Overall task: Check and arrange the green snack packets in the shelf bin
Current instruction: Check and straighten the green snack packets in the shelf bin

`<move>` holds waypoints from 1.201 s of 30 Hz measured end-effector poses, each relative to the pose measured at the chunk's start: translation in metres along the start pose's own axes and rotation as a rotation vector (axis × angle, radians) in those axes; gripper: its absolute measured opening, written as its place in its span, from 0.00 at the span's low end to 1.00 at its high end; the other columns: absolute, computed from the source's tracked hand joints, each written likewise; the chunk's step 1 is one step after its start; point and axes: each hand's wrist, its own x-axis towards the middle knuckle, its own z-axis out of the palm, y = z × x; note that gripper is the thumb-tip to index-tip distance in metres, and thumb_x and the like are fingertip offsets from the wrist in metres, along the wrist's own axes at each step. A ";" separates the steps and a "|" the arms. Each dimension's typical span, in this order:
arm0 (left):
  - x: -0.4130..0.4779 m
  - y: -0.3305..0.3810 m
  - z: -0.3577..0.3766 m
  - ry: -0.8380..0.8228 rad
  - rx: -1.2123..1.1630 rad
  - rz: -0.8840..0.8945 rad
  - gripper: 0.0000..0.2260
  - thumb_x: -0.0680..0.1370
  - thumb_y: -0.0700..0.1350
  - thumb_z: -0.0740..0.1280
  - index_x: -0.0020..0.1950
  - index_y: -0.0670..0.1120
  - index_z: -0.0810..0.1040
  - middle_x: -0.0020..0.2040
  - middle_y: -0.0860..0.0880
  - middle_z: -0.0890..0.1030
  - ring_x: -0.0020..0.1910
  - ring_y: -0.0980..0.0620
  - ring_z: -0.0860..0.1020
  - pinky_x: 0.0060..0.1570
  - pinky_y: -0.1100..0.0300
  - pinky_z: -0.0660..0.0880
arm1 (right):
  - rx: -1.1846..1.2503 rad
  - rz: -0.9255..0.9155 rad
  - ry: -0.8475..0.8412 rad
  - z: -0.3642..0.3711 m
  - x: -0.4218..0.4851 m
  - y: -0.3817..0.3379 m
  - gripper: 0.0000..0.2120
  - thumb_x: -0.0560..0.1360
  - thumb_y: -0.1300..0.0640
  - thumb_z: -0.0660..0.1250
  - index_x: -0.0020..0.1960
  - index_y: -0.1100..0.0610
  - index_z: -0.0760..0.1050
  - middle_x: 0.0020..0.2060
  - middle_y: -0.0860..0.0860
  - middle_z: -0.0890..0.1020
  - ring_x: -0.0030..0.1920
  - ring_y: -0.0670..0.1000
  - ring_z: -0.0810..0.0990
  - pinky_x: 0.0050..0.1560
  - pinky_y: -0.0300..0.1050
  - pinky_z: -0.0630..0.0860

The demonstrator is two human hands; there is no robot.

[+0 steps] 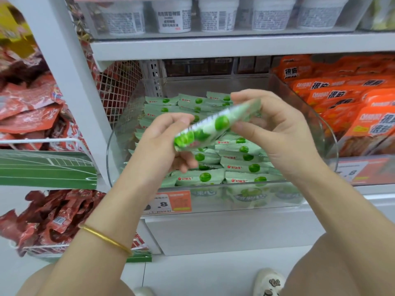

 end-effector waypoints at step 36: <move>-0.002 -0.008 -0.020 0.069 0.495 0.340 0.10 0.78 0.49 0.64 0.41 0.50 0.82 0.50 0.58 0.81 0.51 0.66 0.76 0.53 0.70 0.71 | -0.645 -0.162 -0.377 0.016 -0.004 0.000 0.18 0.66 0.39 0.67 0.46 0.51 0.82 0.39 0.45 0.77 0.45 0.49 0.71 0.46 0.49 0.72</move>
